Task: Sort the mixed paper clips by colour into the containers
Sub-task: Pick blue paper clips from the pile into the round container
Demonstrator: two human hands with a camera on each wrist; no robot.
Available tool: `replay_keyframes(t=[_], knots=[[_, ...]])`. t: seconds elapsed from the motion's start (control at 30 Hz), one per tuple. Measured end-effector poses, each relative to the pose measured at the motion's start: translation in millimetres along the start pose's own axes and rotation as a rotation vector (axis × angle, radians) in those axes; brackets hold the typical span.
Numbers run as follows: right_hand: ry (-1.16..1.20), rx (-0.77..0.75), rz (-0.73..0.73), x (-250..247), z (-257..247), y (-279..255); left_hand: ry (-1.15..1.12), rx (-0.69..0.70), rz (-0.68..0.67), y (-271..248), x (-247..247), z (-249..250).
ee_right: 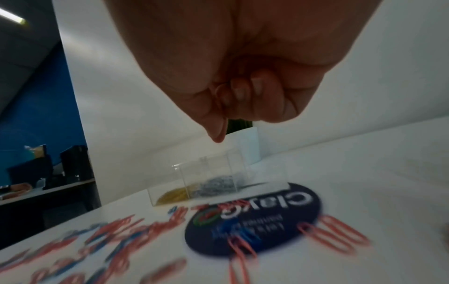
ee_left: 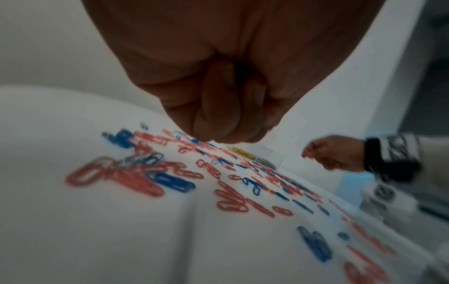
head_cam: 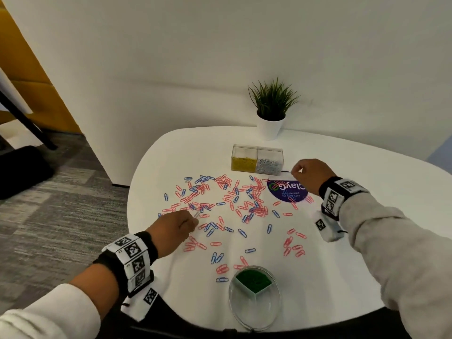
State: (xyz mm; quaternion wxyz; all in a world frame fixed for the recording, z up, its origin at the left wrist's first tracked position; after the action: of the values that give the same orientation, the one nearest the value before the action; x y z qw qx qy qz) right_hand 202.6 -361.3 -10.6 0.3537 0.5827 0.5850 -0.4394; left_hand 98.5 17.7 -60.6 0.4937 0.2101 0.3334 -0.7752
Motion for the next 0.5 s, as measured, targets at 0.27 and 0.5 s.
replay_keyframes(t=[0.27, 0.5], knots=[[-0.21, -0.221, -0.308, 52, -25, -80, -0.092, -0.034, -0.171, -9, 11, 17], [-0.22, -0.286, -0.387, 83, -66, -118, 0.657, 0.077, -0.23, -22, 45, 43]])
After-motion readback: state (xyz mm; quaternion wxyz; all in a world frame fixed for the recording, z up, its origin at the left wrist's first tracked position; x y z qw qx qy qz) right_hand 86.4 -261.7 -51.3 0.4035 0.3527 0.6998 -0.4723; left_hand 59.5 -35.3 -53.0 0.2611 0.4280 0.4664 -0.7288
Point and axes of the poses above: each hand's wrist, its own y-axis towards the middle knuckle, its own x-axis out of the palm, z = x × y, the point moved 6 cm from there along y, towards the middle knuckle, and after that the axes turned 4 degrees about -z, right-handed, at the moved point
